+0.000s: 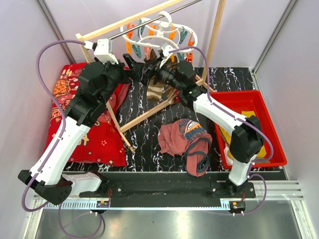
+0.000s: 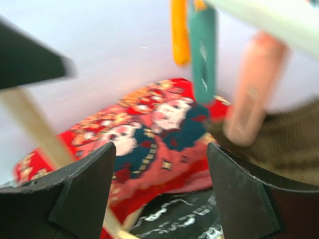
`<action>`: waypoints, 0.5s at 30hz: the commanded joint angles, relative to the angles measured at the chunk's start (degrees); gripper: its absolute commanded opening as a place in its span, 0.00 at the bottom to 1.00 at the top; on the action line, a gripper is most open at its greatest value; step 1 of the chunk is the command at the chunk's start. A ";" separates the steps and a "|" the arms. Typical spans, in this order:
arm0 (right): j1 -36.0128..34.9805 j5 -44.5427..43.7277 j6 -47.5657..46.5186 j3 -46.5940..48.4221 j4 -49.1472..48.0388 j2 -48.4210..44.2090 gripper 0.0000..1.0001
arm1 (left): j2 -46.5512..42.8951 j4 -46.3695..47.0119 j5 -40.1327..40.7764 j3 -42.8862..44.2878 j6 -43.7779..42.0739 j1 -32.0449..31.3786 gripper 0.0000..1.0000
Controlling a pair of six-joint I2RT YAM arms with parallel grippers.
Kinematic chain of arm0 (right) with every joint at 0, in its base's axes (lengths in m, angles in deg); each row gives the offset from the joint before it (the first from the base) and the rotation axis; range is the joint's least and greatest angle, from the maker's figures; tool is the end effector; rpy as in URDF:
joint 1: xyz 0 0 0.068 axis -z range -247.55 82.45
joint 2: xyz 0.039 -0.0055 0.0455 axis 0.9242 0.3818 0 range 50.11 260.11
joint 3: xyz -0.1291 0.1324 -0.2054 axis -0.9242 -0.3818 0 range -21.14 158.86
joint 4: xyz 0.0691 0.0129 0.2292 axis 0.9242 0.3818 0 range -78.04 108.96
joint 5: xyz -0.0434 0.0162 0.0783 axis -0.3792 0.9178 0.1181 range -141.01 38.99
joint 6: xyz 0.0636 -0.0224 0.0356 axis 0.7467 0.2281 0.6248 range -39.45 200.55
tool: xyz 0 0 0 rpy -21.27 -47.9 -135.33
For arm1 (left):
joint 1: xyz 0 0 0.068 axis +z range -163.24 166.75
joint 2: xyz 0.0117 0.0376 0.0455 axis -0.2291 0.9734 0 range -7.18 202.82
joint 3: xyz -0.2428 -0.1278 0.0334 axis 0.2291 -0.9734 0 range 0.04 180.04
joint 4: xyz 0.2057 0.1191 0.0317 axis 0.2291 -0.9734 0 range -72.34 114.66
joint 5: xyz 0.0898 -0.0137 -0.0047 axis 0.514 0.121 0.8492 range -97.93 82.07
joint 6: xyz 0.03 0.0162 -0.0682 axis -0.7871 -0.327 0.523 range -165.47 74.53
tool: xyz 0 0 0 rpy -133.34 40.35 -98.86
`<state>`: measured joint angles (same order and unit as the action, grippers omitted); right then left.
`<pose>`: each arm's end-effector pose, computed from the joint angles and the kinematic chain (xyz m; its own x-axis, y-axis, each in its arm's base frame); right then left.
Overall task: Clip the socks to the hanger
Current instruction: Open the clamp at the hanger.
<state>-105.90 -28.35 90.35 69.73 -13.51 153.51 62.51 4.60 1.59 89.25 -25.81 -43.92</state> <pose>0.3309 0.2936 0.4144 0.0256 0.2206 -0.9750 -0.8842 0.4600 0.0808 0.2236 -0.1202 0.4939 -0.1290 -0.3093 -0.9422 0.3371 0.8799 -0.3350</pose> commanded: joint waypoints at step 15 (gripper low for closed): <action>4.42 -22.39 -3.56 -5.35 -3.79 -3.64 0.84 | 0.44 0.89 1.47 4.04 -2.52 0.27 0.89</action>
<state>-103.87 -47.43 86.98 65.97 -15.20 154.58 62.45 4.10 1.76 90.47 -27.12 -43.92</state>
